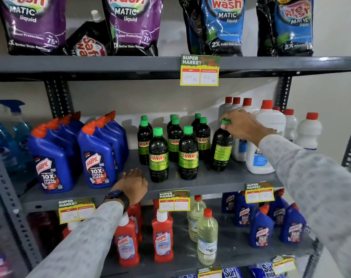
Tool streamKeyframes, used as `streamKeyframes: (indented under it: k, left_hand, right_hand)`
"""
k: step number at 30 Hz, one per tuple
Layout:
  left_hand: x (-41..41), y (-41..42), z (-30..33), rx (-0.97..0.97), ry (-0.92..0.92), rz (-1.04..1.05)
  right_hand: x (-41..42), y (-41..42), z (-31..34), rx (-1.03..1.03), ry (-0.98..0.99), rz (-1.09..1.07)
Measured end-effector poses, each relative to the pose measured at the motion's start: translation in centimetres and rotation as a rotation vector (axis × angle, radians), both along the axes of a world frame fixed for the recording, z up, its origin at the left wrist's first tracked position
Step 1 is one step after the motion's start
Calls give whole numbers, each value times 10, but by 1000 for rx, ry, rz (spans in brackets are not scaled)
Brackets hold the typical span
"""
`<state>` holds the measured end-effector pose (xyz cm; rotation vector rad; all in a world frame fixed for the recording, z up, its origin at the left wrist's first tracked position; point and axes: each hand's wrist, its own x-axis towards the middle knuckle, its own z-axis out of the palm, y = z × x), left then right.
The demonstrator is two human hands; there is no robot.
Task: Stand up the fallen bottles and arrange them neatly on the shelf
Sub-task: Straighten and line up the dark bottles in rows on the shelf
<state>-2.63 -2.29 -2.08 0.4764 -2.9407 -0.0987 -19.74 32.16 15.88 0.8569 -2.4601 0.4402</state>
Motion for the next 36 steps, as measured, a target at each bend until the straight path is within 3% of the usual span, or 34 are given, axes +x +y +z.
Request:
streamKeyframes:
  k: [11, 21, 23, 28, 31, 36]
  left_hand:
    - [7, 9, 8, -167, -68, 5]
    - [7, 7, 5, -16, 2, -7]
    - [5, 5, 4, -20, -13, -9]
    - [4, 2, 0, 7, 1, 0]
    - [3, 2, 0, 6, 13, 4]
    - [2, 1, -1, 9, 12, 5]
  right_hand:
    - [-3, -22, -18, 35, -115, 63]
    - [-17, -20, -41, -42, -123, 110]
    - [-13, -19, -48, -137, -124, 100]
    - [14, -16, -106, -839, -350, 210]
    - [15, -19, -147, -852, -556, 239]
    - [1, -24, -163, -778, -573, 189]
